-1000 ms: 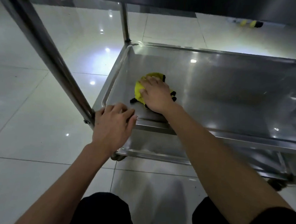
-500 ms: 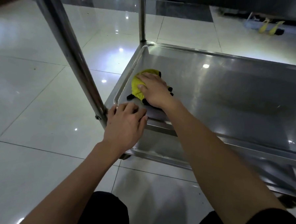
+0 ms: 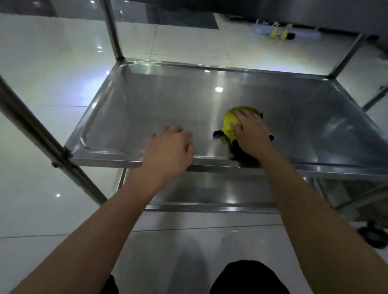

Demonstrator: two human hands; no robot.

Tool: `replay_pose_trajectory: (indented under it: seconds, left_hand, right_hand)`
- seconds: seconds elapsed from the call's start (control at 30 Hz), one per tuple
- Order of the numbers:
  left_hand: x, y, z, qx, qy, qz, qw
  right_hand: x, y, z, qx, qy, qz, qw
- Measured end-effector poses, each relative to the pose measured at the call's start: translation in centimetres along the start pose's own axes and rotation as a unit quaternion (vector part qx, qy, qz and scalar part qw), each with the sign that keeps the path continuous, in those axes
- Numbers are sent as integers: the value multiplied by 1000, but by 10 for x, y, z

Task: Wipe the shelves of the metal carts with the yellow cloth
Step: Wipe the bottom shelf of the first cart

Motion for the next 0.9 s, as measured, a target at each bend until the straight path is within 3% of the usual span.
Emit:
replay_pose_trajectory:
  seconds: [0.07, 0.17, 0.5, 0.67, 0.8, 0.9]
  left_hand:
    - [16, -9, -27, 12, -11, 40, 999]
    - [27, -14, -37, 7, -28, 34, 999]
    - [28, -16, -13, 40, 15, -5, 999]
    - [-15, -6, 56, -21, -39, -67, 997]
    - [-49, 16, 110, -99, -70, -63, 991]
    - [-56, 27, 125, -109, -66, -46, 991]
  right_hand:
    - [-11, 11, -39, 30, 20, -11, 999]
    - [-19, 20, -75, 55, 32, -12, 998]
    - [-13, 15, -67, 78, 30, -12, 996]
    - [-2, -6, -14, 24, 46, 22, 998]
    - [14, -30, 55, -29, 36, 57, 997]
    - [27, -51, 112, -66, 24, 75, 995]
Point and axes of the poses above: each hand's wrist, its own y-axis away from the middle knuckle, its own x-axis out of the palm, z = x × y, the point moved 4 cm from there along -y, towards the middle knuckle, and after that the axes turned 7 degrees about y, right-handed, at the moved point
